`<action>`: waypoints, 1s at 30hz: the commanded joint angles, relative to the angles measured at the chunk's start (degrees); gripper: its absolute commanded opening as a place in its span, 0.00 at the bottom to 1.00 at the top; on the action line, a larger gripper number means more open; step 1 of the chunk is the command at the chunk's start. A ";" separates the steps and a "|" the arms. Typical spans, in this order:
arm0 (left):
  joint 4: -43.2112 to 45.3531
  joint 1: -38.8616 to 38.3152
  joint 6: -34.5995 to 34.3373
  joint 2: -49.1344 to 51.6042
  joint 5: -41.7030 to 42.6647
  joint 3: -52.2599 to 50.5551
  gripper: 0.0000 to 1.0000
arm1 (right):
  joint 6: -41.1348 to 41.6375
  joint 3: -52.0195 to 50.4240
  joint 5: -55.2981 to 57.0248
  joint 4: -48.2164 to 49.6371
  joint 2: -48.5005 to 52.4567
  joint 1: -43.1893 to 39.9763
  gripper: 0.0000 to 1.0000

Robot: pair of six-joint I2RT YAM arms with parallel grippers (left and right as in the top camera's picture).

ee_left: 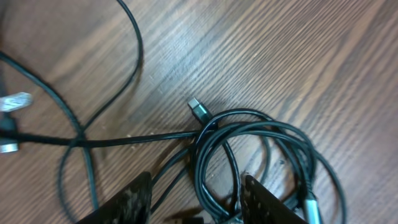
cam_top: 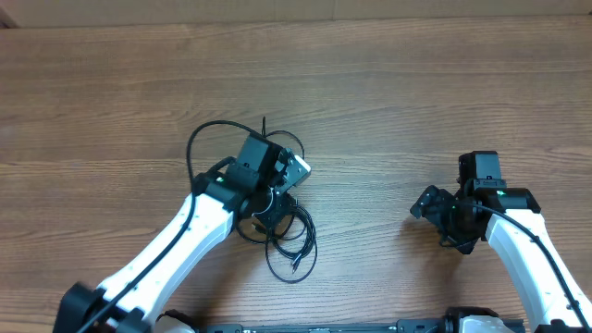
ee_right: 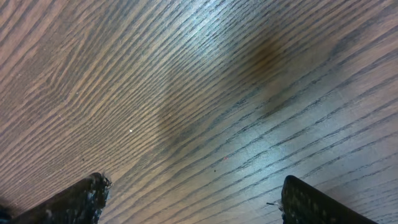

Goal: Untangle cables

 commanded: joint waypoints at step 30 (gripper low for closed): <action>-1.90 0.00 -0.20 16.76 2.84 15.78 0.04 | -8.96 1.60 -20.22 6.75 -0.37 -0.33 0.90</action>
